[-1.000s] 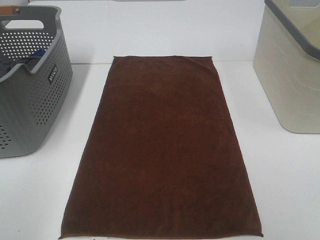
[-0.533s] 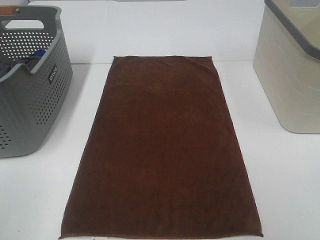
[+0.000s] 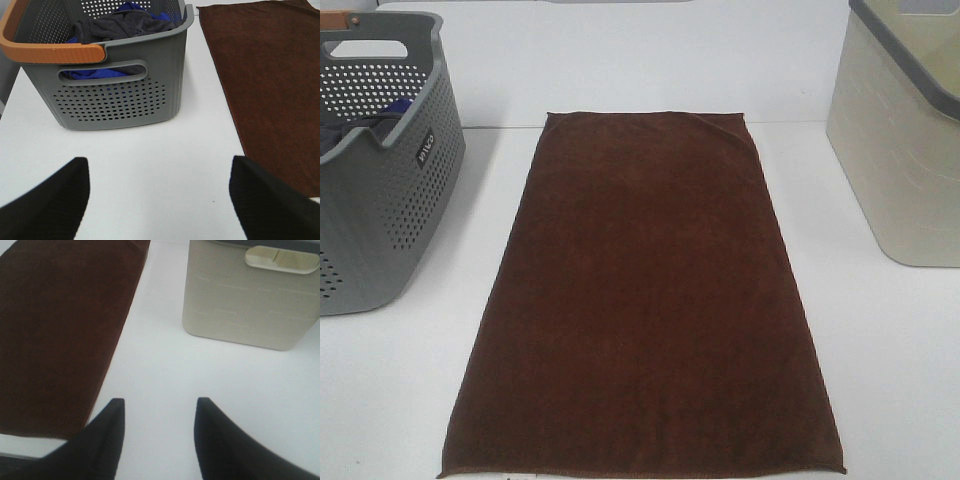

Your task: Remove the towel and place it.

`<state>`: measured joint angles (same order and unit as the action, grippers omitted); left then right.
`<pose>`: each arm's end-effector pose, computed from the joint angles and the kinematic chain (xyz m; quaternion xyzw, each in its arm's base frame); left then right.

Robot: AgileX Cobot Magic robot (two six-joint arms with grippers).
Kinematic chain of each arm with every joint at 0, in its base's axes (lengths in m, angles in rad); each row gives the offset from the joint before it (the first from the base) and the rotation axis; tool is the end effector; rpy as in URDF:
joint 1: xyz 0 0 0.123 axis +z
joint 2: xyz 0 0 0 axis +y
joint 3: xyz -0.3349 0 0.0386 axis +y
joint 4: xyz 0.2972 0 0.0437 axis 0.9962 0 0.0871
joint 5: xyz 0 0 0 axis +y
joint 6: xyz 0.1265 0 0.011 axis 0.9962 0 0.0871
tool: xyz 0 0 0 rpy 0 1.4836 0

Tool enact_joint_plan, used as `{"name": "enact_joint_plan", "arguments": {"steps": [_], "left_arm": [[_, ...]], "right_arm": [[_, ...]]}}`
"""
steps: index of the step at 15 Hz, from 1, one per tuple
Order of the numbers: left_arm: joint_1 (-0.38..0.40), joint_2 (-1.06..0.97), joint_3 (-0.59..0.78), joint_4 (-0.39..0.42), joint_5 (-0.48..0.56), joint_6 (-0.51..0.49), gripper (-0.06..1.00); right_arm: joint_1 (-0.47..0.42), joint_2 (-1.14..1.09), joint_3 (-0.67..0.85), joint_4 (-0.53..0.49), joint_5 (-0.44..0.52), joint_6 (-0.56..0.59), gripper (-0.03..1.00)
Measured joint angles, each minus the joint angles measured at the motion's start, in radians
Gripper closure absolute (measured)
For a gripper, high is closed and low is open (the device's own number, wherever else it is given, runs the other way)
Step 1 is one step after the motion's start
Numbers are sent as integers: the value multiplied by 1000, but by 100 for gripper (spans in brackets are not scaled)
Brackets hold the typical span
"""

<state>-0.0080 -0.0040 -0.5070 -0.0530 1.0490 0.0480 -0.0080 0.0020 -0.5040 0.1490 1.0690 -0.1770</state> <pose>0.0169 -0.0060 0.2885 0.0247 0.8466 -0.0159 0.5314 0.0167 0.0164 0.2859 -0.0752 0.8492 0.0262 0.5221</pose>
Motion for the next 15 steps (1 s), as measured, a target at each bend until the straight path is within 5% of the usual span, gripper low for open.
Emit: {"name": "enact_joint_plan", "arguments": {"steps": [15], "left_arm": [[0, -1, 0, 0, 0, 0, 21]], "right_arm": [[0, -5, 0, 1, 1, 0, 53]]}}
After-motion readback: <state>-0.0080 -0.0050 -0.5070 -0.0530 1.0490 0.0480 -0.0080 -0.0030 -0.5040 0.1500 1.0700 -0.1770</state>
